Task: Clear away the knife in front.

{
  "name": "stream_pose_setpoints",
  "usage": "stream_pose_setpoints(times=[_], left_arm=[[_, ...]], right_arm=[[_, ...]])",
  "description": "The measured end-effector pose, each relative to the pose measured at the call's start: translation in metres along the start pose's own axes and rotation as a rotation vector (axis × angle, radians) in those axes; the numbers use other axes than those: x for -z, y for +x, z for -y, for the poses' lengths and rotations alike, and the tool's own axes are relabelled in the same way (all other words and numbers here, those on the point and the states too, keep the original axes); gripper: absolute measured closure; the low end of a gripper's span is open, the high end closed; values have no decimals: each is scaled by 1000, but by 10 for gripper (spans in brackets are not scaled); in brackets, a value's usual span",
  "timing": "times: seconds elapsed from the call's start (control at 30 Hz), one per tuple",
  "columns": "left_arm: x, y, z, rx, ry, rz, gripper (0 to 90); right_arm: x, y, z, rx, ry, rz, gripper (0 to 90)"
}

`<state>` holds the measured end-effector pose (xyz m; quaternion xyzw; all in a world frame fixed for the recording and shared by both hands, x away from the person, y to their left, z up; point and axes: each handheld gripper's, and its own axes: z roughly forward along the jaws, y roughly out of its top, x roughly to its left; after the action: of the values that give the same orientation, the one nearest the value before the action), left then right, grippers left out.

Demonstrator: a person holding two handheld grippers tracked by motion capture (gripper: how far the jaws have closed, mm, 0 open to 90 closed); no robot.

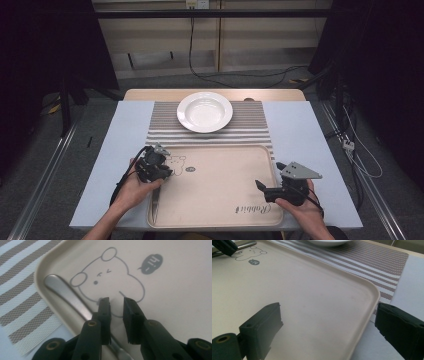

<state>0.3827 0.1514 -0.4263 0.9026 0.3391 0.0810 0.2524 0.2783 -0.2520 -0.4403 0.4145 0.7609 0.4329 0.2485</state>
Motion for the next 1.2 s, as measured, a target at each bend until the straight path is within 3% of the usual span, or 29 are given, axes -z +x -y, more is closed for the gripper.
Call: stream_pose_setpoints(times=[0.17,0.2,0.33,0.43,0.53,0.7,0.8,0.87,1.03,1.13,1.2], left_arm=[[1,-3,-2,-7,-53,-34,595],[2,-4,-3,5,-69,-64,522],[7,-2,-4,44,-114,-113,341],[16,-3,-5,54,-170,-85,210],[21,-7,-4,85,-193,-80,55],[35,-17,1,21,-276,-101,61],[41,-19,8,20,-341,-123,60],[46,-18,13,19,-363,-108,60],[52,-13,25,41,-368,-164,59],[57,-7,35,100,-426,-128,56],[56,-7,42,98,-435,-158,54]], right_arm=[[2,0,1,-1,-4,11,69],[3,-1,1,-2,-4,13,69],[3,-1,1,-8,-6,19,69],[4,-2,1,-11,-10,27,68],[5,-3,2,-13,-12,32,67],[6,-4,1,-22,-18,37,65],[6,-4,1,-23,-19,37,65],[7,-4,1,-27,-19,38,64],[7,-6,2,-29,-18,45,63],[7,-7,1,-35,-17,51,62],[7,-8,1,-38,-19,54,62]])
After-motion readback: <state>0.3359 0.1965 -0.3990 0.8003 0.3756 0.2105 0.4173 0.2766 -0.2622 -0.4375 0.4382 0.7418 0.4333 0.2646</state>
